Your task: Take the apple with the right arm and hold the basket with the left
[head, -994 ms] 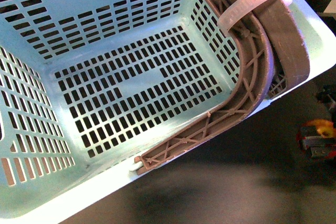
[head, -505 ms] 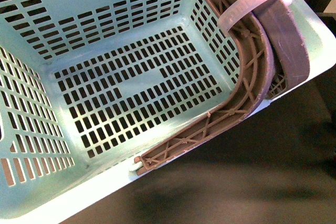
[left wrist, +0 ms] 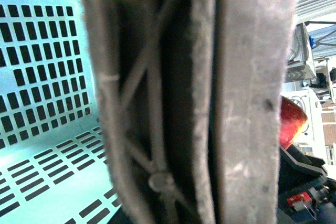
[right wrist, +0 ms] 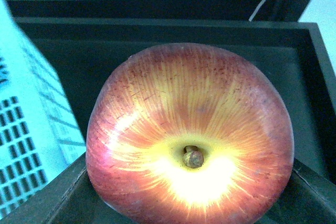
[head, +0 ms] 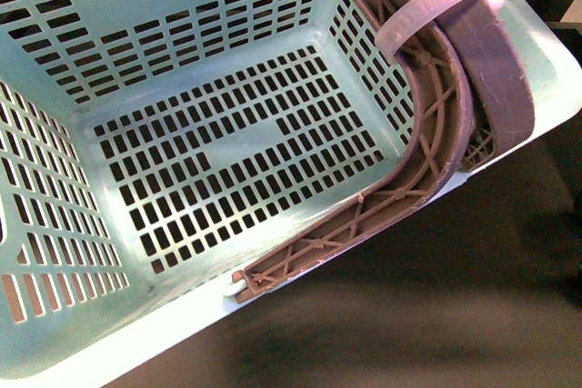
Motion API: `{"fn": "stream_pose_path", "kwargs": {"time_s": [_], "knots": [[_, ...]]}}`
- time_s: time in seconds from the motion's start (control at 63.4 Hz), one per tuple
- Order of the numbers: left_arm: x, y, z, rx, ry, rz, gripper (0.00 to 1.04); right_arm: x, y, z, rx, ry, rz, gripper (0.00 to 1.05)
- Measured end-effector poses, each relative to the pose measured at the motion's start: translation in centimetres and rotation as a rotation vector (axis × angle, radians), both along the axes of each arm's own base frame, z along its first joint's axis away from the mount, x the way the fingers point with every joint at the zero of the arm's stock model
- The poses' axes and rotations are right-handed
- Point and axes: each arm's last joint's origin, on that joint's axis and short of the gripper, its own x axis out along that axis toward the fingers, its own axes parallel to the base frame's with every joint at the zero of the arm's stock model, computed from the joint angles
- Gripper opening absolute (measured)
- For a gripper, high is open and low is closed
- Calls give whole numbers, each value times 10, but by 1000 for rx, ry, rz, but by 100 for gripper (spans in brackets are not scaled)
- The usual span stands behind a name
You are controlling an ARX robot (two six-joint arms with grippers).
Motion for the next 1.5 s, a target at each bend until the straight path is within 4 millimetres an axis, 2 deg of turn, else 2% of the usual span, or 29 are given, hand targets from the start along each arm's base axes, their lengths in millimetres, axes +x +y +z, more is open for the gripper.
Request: {"fn": "stream_pose_path", "kwargs": {"time_s": [0.205,0.426,0.552,0.694,0.837,0.931,1.089,1.247,1.326,1.357,1.421,1.499], "knots": [[0,0,0,1,-1,1,15,-5,32,3,0,-8,68,79],[0,0,0,1,0,1,15,-10,90,-17,-46,39,183,79],[0,0,0,0,0,0,15,-10,104,-28,-56,70,207,79],[0,0,0,0,0,0,15,-8,108,-34,-44,78,180,97],[0,0,0,2,-1,3,15,-7,105,-30,-20,56,146,96],[0,-1,-2,4,3,-7,15,-10,96,-23,3,27,116,96],[1,0,-2,6,5,5,15,-22,62,-13,39,-29,15,96],[1,0,-2,9,2,2,15,-47,19,-7,21,-94,-173,96],[1,0,-2,6,4,0,15,-54,11,-5,16,-114,-212,96],[1,0,-2,5,5,1,15,-54,10,-5,12,-141,-202,94],[1,-1,-2,6,4,-4,15,-61,8,-12,18,-297,-138,80],[1,-1,-2,2,7,-9,15,-70,3,-20,11,-359,-134,68]]}}
